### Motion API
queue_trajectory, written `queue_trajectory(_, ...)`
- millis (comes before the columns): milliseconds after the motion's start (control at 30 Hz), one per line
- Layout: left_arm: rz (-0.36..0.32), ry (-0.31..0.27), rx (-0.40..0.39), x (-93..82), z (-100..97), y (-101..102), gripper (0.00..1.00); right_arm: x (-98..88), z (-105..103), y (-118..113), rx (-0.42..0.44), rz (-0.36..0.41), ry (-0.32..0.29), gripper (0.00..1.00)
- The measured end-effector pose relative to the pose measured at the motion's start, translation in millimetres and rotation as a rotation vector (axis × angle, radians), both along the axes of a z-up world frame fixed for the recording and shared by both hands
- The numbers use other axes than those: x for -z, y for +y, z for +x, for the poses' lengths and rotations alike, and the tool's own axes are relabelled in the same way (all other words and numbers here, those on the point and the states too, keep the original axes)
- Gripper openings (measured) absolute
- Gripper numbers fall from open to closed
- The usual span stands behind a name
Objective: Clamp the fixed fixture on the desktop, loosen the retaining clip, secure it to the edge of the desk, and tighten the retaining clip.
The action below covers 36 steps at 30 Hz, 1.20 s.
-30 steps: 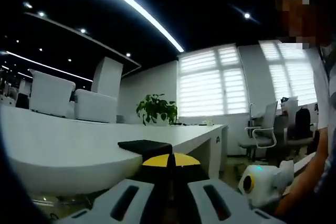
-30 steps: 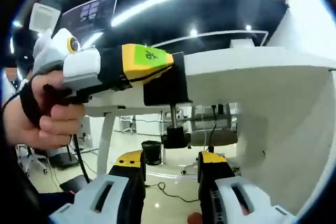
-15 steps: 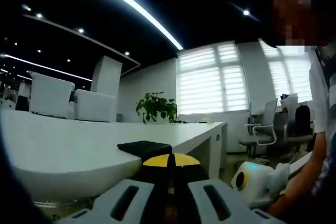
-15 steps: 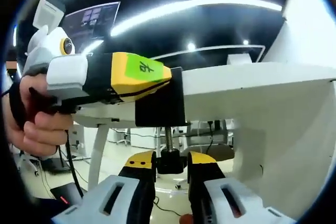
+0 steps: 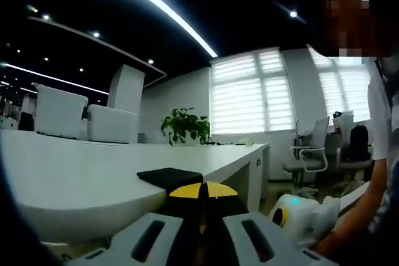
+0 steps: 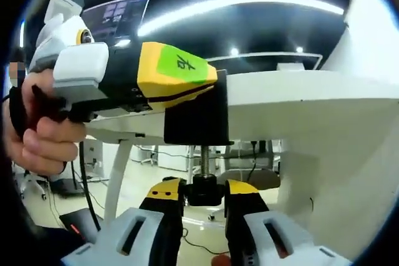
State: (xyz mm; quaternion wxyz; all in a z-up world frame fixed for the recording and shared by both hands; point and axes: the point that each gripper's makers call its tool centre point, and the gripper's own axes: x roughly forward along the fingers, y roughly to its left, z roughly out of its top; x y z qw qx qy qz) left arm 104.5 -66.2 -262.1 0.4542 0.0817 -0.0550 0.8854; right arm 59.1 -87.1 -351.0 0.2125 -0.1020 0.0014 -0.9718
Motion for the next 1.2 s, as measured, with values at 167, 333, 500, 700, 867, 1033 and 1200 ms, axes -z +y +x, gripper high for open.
queue_trajectory(167, -0.033, -0.005, 0.019, -1.5, -0.9, 0.9, 0.02, -0.4, 1.2, -2.7, -0.128, 0.000, 0.028, 0.24)
queue_trajectory(333, -0.015, -0.044, 0.060, -1.1, -2.0, -1.4, 0.02, 0.9, 0.0, -4.5, -0.355, -0.042, -0.022, 0.24)
queue_trajectory(500, -0.010, -0.050, 0.090, 0.4, -2.3, 0.0, 0.02, -1.2, -3.0, -7.5, -0.436, 0.007, -0.029, 0.24)
queue_trajectory(700, -0.020, -0.047, 0.105, 1.2, -2.0, 0.5, 0.02, -0.8, -0.1, -6.9, -0.467, -0.006, -0.062, 0.24)
queue_trajectory(867, -0.013, -0.045, 0.111, 1.2, -0.9, 0.7, 0.02, -4.0, 2.2, 10.7, -0.194, 0.094, -0.008, 0.38)
queue_trajectory(1033, -0.017, -0.039, 0.112, 1.2, -0.5, 0.4, 0.02, -7.6, 50.7, 42.5, 0.173, 0.026, -0.003, 0.48)
queue_trajectory(1200, -0.005, -0.038, 0.109, 1.0, -0.5, -1.7, 0.02, -28.6, 63.4, 16.2, 0.202, 0.012, 0.037, 0.48)
